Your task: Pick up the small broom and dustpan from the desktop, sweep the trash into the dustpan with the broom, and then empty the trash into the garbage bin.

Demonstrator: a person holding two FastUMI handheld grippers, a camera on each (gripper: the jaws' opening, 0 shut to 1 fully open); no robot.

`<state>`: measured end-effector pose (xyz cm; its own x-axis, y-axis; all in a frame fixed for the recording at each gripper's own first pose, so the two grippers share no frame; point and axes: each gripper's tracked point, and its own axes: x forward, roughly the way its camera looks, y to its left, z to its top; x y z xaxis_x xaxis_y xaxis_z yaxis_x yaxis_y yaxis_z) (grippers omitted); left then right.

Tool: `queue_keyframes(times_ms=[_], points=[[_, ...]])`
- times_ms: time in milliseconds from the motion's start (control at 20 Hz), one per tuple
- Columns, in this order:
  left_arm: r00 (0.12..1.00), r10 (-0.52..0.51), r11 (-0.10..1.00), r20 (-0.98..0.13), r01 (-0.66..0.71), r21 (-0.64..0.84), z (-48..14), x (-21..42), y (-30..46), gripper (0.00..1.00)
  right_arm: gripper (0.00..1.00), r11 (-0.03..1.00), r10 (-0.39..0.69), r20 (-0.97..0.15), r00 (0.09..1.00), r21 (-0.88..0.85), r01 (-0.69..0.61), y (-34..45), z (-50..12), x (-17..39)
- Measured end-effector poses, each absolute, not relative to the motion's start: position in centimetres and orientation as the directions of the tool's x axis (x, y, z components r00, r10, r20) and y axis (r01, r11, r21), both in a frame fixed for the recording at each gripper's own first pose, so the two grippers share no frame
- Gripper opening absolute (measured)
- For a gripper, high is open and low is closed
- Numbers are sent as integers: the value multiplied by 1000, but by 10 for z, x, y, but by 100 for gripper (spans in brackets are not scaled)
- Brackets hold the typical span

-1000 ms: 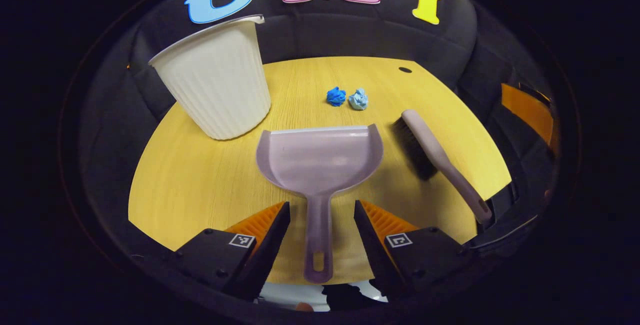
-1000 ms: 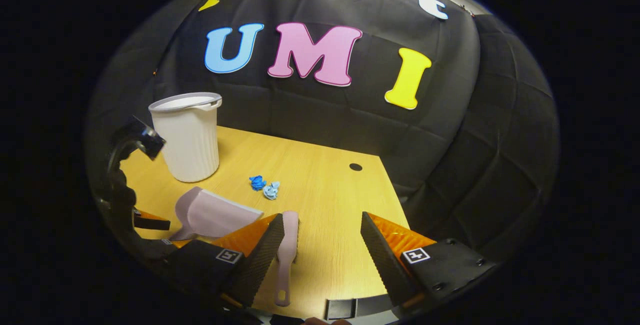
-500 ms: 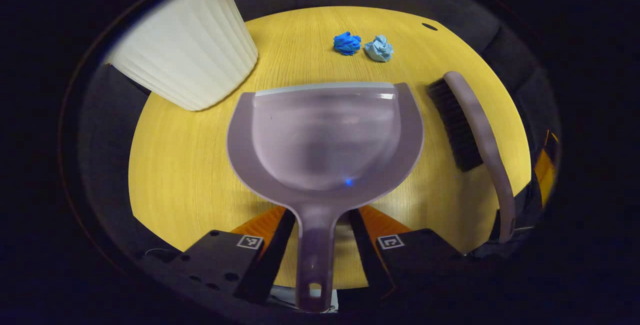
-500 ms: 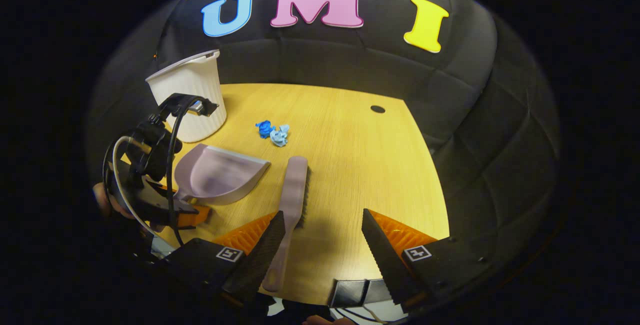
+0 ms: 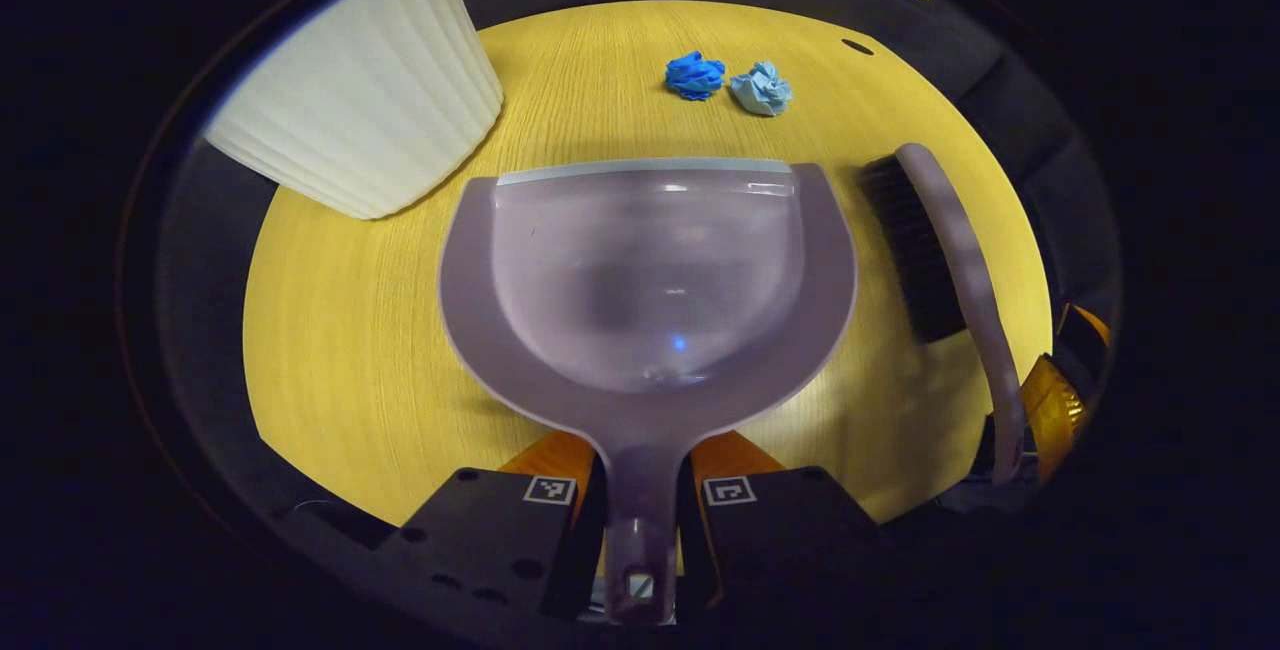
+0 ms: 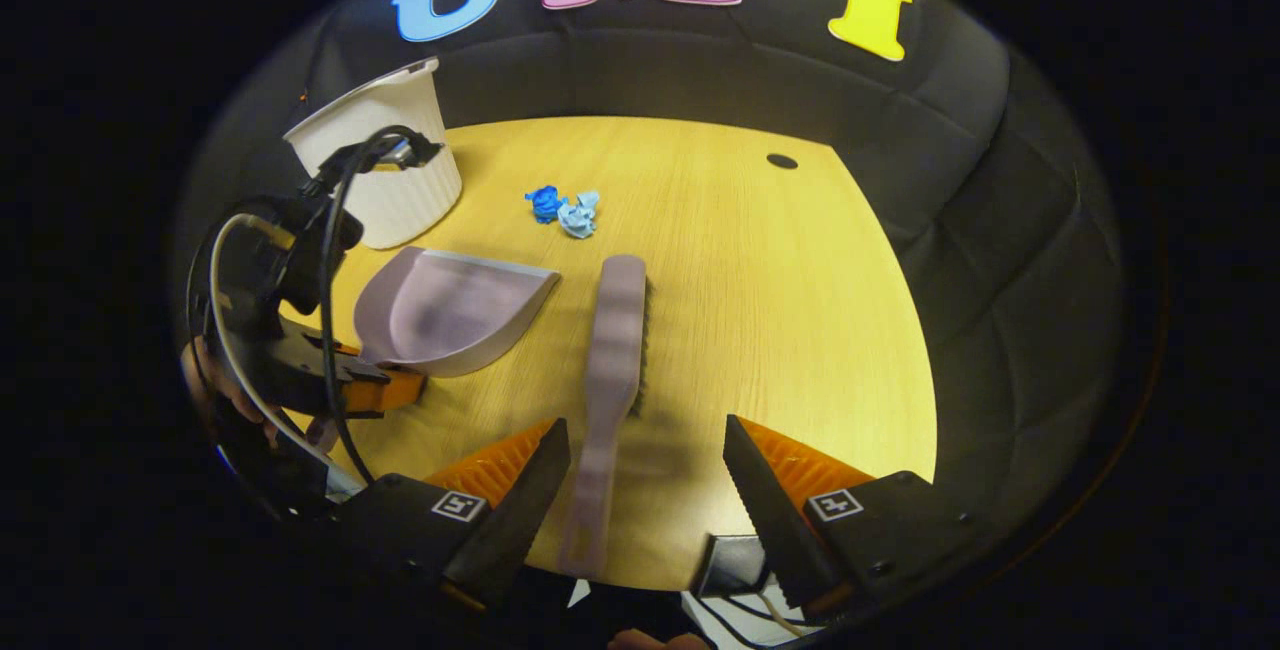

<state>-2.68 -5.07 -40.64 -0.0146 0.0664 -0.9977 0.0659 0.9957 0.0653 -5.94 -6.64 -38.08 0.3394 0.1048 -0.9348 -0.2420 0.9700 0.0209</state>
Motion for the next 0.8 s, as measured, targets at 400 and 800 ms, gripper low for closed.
queue_keyframes(times_ms=[400, 800], points=[[42, 35, 995, -999, 92, 39, -406, -34, -44, 29, 100, 964, -14, -1000, 9, -16, -267, -57, -441, -83], [61, -29, 996, -998, 84, -24, -406, -30, -40, 29, 72, 968, -4, -990, -138, 31, -249, -45, -463, -77]])
